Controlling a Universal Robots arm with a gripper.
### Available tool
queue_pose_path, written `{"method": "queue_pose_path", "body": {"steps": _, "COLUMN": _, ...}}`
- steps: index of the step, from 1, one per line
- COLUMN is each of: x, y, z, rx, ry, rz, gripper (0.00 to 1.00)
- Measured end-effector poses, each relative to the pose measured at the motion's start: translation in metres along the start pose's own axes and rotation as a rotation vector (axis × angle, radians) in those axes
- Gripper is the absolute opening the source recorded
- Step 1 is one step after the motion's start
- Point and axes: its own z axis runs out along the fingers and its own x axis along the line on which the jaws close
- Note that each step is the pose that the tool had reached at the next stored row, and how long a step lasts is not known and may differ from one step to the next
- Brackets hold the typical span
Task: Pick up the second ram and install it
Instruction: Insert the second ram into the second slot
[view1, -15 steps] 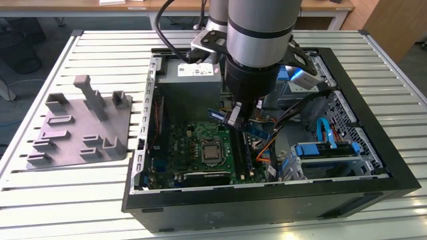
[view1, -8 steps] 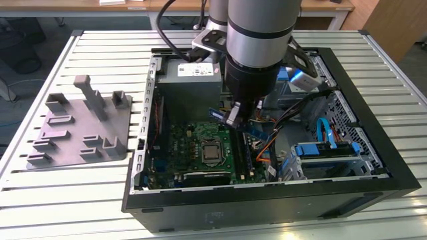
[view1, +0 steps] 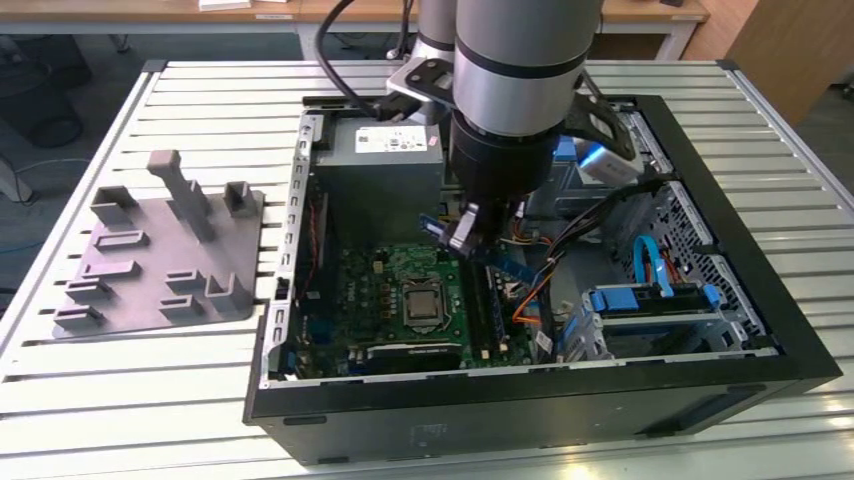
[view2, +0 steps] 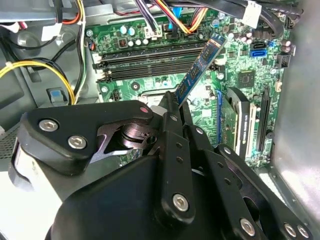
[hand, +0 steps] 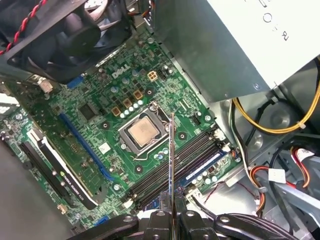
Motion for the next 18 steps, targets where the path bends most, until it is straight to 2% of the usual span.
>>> {"method": "queue_pose_path", "body": {"steps": 18, "x": 0.0001, "y": 0.0, "z": 0.0012, "rx": 0.0069, "ry": 0.0018, "rz": 0.146, "gripper": 0.14}}
